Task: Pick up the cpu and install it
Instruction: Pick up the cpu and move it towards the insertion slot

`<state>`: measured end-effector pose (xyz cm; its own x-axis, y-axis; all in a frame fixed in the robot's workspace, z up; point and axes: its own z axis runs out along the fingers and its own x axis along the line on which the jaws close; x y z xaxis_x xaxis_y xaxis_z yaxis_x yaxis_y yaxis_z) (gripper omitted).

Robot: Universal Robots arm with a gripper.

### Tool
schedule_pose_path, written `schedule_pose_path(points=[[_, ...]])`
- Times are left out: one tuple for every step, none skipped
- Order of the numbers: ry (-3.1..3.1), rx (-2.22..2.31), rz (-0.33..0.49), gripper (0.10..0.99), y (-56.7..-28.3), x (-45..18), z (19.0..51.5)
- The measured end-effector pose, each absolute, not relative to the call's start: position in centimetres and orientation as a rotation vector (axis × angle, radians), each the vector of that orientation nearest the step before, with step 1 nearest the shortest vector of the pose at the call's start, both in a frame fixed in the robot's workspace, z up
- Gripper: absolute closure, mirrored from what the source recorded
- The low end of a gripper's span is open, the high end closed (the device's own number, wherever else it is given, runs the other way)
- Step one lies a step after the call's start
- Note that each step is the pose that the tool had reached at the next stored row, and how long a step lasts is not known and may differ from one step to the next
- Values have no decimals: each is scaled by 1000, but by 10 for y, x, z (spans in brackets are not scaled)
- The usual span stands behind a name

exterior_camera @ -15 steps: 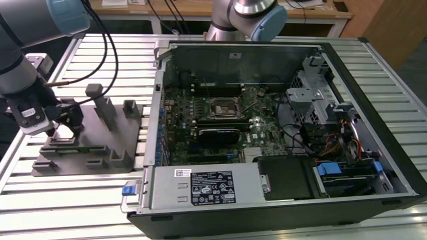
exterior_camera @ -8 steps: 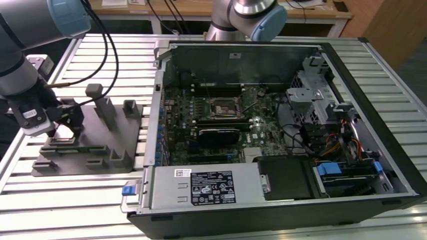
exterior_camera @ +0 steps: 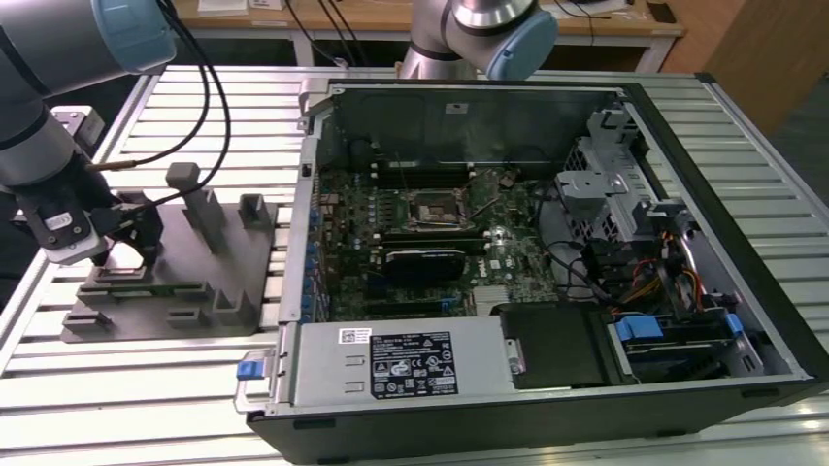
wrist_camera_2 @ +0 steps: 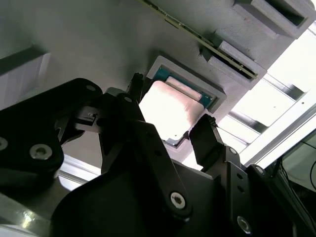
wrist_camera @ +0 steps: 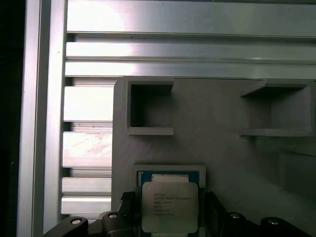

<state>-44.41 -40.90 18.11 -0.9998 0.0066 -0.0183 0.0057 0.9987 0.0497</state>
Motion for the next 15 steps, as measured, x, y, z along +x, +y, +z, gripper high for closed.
schedule_pose_path(points=[[3125,9,82,424,-409,-444,181],[3130,10,88,424,-409,-444,181],[3131,10,88,424,-409,-444,181],[3131,10,88,424,-409,-444,181],[3131,10,88,424,-409,-444,181],[3131,10,88,424,-409,-444,181],[3131,10,88,424,-409,-444,181],[3131,10,88,424,-409,-444,181],[3131,10,88,424,-409,-444,181],[3131,10,88,424,-409,-444,181],[3131,10,88,424,-409,-444,181],[3131,10,88,424,-409,-444,181],[3131,10,88,424,-409,-444,181],[3131,10,88,424,-409,-444,181],[3131,10,88,435,-409,-444,181]])
